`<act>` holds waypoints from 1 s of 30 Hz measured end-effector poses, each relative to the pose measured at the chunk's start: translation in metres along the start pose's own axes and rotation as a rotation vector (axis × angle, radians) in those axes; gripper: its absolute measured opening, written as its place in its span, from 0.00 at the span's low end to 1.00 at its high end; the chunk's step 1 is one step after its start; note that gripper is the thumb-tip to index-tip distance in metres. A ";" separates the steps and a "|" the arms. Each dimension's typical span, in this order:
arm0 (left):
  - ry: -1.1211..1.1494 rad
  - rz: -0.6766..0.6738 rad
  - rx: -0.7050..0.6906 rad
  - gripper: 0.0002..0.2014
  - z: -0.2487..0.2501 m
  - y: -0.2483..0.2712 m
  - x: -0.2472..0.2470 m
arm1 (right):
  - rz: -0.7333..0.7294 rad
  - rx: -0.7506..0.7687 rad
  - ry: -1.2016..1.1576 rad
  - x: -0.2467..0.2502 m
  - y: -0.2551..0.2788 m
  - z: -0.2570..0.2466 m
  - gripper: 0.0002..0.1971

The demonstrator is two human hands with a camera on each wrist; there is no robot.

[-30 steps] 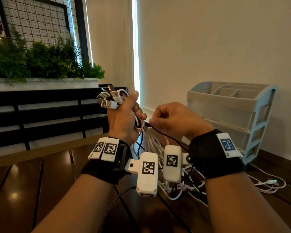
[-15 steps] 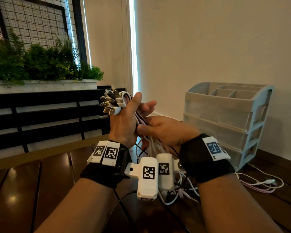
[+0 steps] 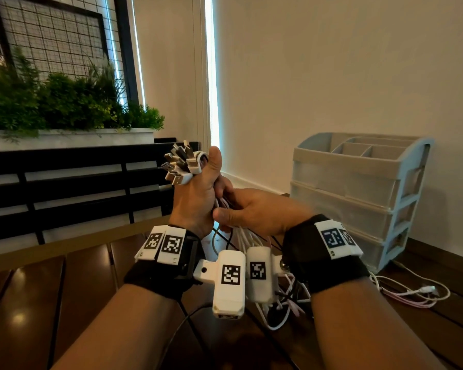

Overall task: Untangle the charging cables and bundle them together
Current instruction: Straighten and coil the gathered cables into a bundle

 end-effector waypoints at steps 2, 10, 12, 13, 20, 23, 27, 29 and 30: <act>-0.018 -0.012 0.035 0.28 -0.003 0.000 -0.001 | 0.022 0.001 -0.016 0.001 0.000 -0.004 0.13; 0.000 -0.070 0.101 0.36 -0.001 0.002 -0.008 | 0.150 -0.041 -0.056 0.005 -0.003 -0.004 0.09; -0.018 -0.126 0.119 0.36 0.001 0.004 -0.018 | 0.152 -0.044 -0.040 0.006 0.000 -0.006 0.10; -0.029 -0.150 0.124 0.35 0.002 0.005 -0.022 | 0.136 -0.039 -0.041 0.005 0.001 -0.007 0.10; -0.004 -0.082 0.164 0.12 0.000 0.002 -0.017 | 0.136 -0.034 -0.028 0.006 0.006 -0.014 0.08; 0.018 -0.053 0.192 0.20 -0.007 0.001 -0.016 | 0.131 -0.053 0.026 0.008 0.006 -0.014 0.11; 0.124 -0.106 0.233 0.24 -0.012 0.001 -0.020 | 0.128 -0.067 0.016 0.007 0.004 -0.010 0.12; 0.172 -0.115 0.258 0.31 -0.015 0.002 -0.020 | 0.131 -0.071 0.010 0.007 0.002 -0.007 0.08; 0.197 -0.124 0.280 0.32 -0.018 0.003 -0.021 | 0.133 -0.066 -0.004 0.007 0.003 -0.006 0.05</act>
Point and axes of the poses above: each hand's wrist, its own y-axis away from the middle knuckle, its own x-axis out of the back of the hand, z = x × y, the point moved 9 cm from there along -y, towards the middle knuckle, and after that the axes turned 13 degrees about -z, right-handed, at the moved point
